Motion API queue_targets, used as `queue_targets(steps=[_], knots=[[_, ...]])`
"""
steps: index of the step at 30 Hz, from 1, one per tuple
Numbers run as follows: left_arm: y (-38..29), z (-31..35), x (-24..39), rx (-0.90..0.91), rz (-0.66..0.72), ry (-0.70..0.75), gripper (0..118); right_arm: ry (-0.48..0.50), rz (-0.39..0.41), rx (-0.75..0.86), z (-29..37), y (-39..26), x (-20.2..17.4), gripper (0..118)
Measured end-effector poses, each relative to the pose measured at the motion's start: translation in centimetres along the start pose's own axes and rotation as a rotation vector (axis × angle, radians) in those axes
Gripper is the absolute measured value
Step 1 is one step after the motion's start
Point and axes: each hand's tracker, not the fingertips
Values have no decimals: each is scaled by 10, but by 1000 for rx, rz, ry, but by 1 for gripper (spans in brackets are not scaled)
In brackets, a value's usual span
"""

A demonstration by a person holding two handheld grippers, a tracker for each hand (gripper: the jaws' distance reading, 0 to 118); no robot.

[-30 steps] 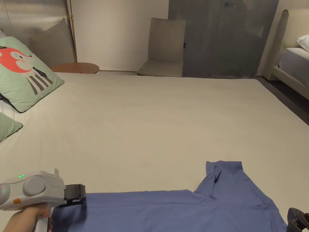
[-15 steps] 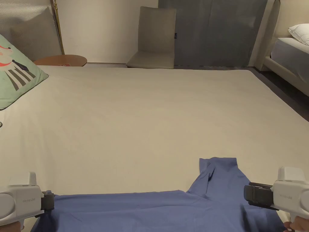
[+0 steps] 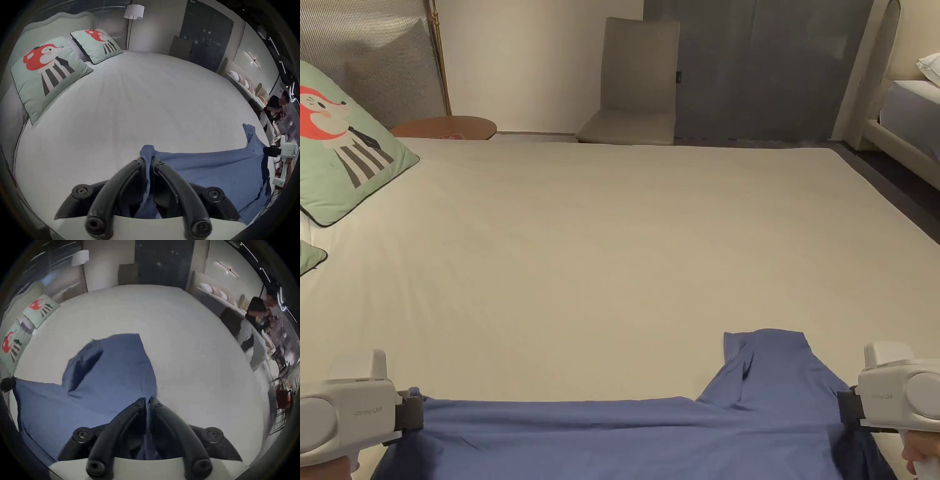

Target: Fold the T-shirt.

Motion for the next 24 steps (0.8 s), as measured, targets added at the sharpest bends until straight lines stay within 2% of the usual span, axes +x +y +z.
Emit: queue_targets(steps=[3, 6, 9, 16, 21, 24], knots=[[0, 23, -2, 22, 9, -20, 1, 53, -69, 69, 35, -5, 15, 6], [-6, 52, -6, 57, -1, -31, 1, 69, -68, 109, 74, -15, 26, 6], [-18, 82, -11, 75, -5, -35, 1, 111, -99, 152, 118, -30, 30, 6], [-76, 148, -27, 94, 15, -63, 1, 130, -88, 193, 194, -96, 32, 6], [-131, 174, -37, 74, 39, -72, 1, 130, -85, 170, 215, -155, 32, 6], [-163, 176, -45, 39, 55, -69, 1, 124, -86, 117, 205, -185, 39, 6]])
